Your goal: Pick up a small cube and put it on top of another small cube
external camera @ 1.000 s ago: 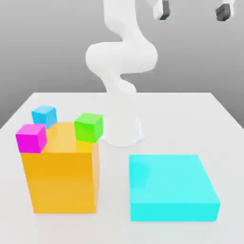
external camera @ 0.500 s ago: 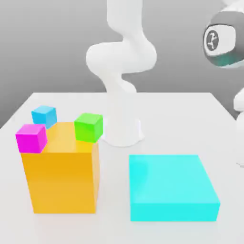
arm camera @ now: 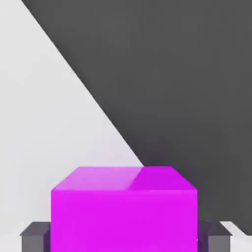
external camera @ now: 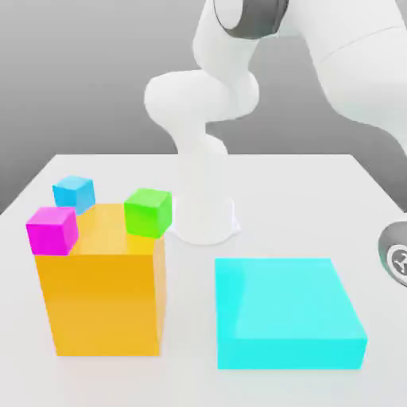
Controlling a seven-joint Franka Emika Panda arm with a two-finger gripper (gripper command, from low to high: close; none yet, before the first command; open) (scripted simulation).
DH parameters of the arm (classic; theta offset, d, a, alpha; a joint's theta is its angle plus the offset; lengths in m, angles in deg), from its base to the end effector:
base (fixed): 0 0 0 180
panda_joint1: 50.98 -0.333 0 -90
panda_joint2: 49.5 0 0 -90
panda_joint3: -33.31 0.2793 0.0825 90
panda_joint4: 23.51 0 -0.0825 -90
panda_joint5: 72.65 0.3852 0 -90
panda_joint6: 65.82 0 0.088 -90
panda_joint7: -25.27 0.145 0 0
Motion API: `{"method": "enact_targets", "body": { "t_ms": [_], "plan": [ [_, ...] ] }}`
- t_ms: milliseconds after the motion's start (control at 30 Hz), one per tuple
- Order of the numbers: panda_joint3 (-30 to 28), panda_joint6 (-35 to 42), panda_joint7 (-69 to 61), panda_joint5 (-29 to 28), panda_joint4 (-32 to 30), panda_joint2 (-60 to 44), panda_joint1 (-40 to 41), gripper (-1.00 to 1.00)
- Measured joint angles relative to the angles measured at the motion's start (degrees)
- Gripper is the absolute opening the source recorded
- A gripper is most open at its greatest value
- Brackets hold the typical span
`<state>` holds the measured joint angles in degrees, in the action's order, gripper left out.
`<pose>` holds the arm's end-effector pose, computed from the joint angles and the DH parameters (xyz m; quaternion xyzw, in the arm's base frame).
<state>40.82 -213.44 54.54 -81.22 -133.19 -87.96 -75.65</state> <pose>0.5057 0.3226 0.0743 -0.9972 -0.0745 0.0002 0.0007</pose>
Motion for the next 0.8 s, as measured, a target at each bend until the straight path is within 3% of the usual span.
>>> {"method": "enact_targets", "body": {
  "t_ms": [233,533,800],
  "plan": [
    [0.5,5.0,-0.8,1.7,-1.8,6.8,1.0,-1.0],
    [-9.3,14.6,4.7,7.3,-10.4,25.6,11.7,-1.0],
    [-17.0,23.3,14.0,6.4,-18.3,42.3,25.5,-1.0]
  ]
}}
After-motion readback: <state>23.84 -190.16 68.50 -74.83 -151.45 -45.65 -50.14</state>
